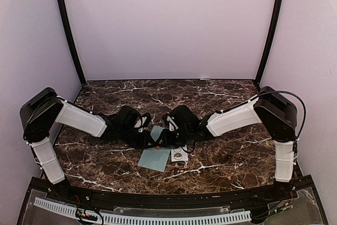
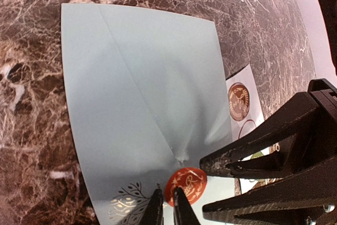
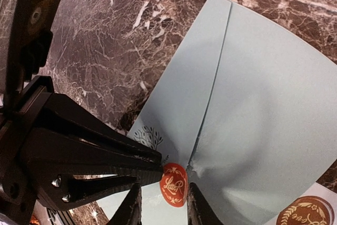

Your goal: Place the letter into the envelope and seal it

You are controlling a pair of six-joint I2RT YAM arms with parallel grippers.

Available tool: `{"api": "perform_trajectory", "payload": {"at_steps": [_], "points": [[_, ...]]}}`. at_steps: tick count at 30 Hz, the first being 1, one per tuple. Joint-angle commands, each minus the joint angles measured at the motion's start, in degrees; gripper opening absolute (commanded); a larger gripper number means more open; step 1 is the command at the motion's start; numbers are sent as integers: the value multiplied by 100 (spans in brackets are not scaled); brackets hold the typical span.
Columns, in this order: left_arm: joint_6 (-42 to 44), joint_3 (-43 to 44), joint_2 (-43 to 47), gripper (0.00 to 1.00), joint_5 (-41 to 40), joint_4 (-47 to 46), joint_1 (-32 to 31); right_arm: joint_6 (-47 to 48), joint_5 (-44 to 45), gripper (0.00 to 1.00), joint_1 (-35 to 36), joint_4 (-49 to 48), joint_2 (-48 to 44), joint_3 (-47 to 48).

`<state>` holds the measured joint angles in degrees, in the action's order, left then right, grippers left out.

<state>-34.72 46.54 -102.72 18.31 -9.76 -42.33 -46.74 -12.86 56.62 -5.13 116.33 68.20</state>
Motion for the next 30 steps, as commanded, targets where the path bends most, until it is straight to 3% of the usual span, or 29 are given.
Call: {"api": "perform_trajectory", "payload": {"at_steps": [1, 6, 24, 26, 30], "points": [[147, -340, -640, 9, -698, 1299, -18, 97, 196, 28, -3, -13, -95, 8], [149, -324, -655, 8, -703, 1303, -53, 176, 328, 29, -6, 120, 12, 86], [167, -274, -685, 4, -723, 1327, -97, 766, 1144, 47, 75, 724, -285, 132], [167, -269, -685, 4, -723, 1326, -102, 879, 1235, 47, 72, 744, -361, 117], [167, -254, -682, 4, -707, 1319, -119, 1133, 1262, 36, 73, 894, -307, 175]]}}
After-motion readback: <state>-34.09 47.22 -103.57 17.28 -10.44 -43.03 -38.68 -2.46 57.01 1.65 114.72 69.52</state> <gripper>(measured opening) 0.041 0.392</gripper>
